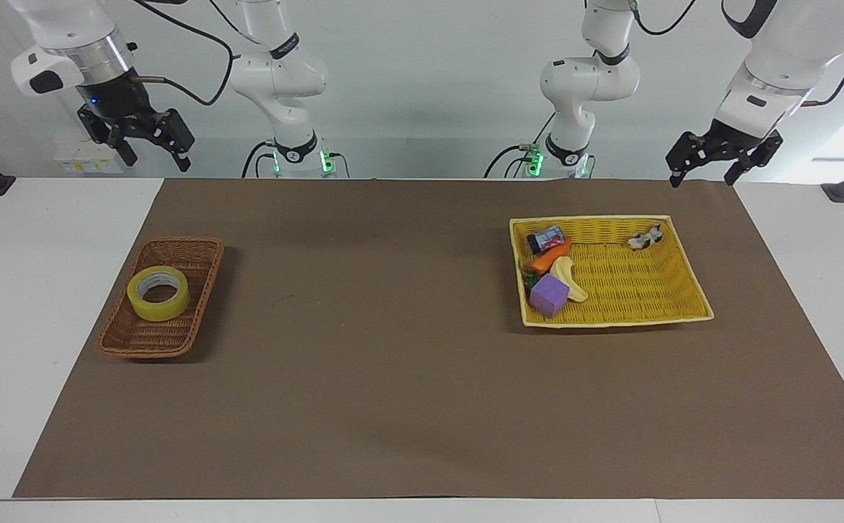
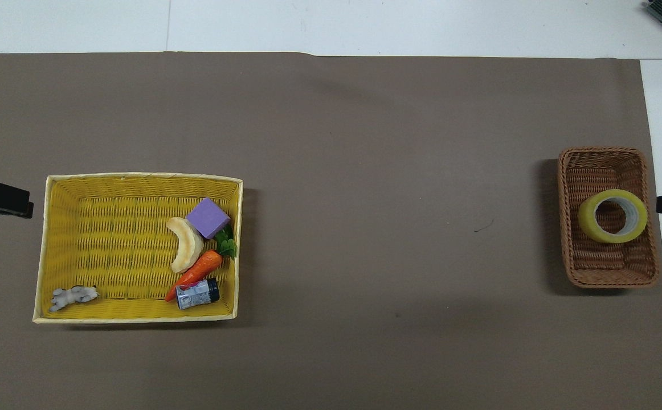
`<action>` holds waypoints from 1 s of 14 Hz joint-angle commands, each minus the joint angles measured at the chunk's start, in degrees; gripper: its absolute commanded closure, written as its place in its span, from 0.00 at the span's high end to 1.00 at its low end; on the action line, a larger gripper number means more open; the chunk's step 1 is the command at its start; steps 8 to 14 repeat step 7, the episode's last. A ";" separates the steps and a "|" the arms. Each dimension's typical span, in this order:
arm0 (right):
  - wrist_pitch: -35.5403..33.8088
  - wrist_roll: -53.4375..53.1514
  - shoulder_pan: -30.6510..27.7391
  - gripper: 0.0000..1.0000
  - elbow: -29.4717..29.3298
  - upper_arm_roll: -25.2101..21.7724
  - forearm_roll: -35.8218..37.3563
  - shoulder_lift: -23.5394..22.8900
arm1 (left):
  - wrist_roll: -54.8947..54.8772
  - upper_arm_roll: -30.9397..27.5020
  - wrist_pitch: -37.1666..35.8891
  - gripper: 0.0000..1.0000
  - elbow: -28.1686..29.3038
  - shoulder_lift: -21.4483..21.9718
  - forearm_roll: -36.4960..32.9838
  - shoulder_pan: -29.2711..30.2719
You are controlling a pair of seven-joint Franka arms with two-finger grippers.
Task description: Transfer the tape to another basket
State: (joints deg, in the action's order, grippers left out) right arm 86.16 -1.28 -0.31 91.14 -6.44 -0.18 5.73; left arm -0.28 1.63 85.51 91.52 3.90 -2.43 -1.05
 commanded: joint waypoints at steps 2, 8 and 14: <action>-1.35 5.84 0.13 1.00 -0.61 0.11 -0.08 -0.19 | -0.33 -0.05 -0.96 1.00 -1.08 -0.21 -0.65 0.00; -1.35 4.00 0.40 1.00 -0.44 0.46 0.27 -0.02 | -0.33 -0.05 -0.96 1.00 -1.08 -0.21 -0.65 0.00; -1.35 4.00 0.40 1.00 -0.44 0.46 0.27 -0.02 | -0.33 -0.05 -0.96 1.00 -1.08 -0.21 -0.65 0.00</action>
